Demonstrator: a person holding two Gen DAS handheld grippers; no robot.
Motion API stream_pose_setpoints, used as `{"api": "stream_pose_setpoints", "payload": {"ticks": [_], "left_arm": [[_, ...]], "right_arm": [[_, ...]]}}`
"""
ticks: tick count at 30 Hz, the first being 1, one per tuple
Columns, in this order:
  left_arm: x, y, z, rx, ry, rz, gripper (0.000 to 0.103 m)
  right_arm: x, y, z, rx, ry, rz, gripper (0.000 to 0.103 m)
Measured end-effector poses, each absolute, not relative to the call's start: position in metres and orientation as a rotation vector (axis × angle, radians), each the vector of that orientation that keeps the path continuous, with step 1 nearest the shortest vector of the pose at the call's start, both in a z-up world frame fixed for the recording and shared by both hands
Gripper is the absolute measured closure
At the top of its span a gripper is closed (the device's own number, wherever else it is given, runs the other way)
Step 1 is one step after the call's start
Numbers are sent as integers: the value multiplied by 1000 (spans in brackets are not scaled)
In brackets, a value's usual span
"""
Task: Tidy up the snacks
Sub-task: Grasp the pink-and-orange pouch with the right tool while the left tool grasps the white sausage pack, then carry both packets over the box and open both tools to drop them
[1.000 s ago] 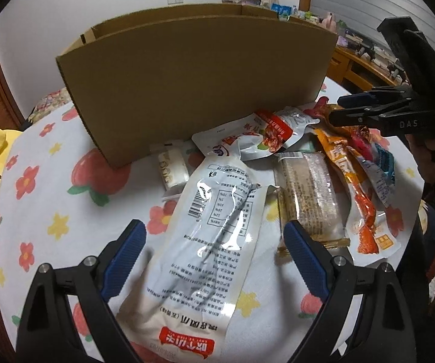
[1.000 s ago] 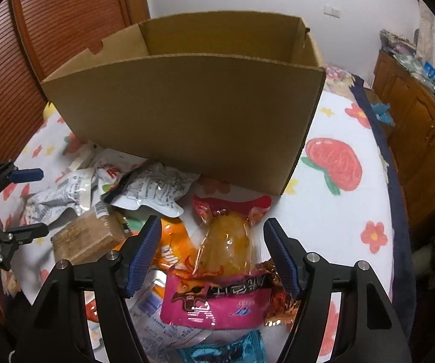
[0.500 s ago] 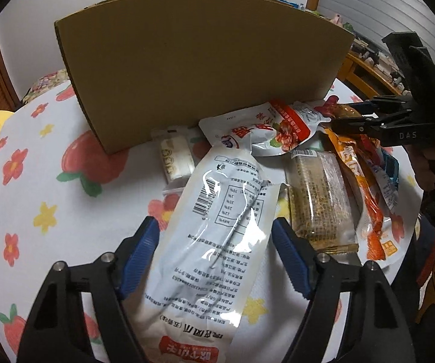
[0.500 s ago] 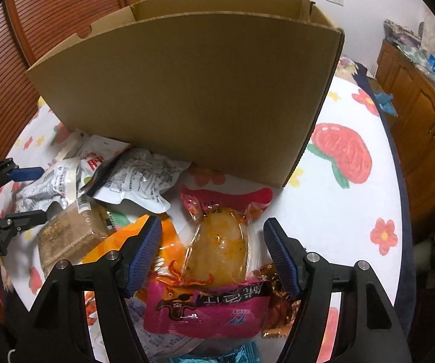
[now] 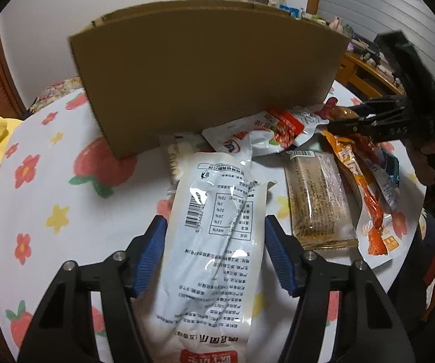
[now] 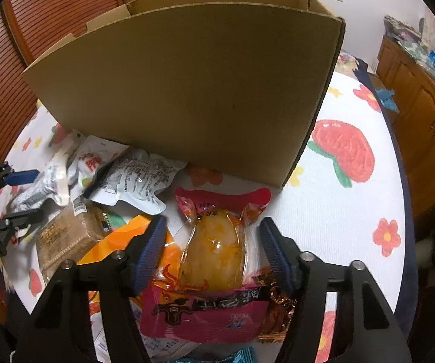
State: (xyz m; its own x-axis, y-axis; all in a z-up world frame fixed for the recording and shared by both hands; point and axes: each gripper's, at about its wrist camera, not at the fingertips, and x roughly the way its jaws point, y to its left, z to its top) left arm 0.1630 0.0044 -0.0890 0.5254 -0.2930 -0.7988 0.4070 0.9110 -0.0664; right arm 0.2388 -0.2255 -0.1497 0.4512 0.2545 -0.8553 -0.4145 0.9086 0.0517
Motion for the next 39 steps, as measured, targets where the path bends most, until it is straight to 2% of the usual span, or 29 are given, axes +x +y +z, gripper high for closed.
{"api": "stream_pose_setpoints", "payload": {"ticks": [3, 7, 10, 23, 39], "left_arm": [[158, 13, -85, 115, 909, -413, 38], [150, 22, -78, 97, 876, -398, 39], [144, 30, -73, 84, 850, -388, 39], [134, 29, -40, 63, 738, -373, 39], [149, 17, 29, 72, 601, -399, 39]], "right_arm": [[237, -222, -152, -197, 1023, 406, 41], [235, -220, -151, -200, 1015, 411, 53], [233, -217, -151, -215, 1003, 406, 57], [210, -225, -130, -194, 893, 416, 59], [191, -202, -61, -181, 716, 485, 59]]}}
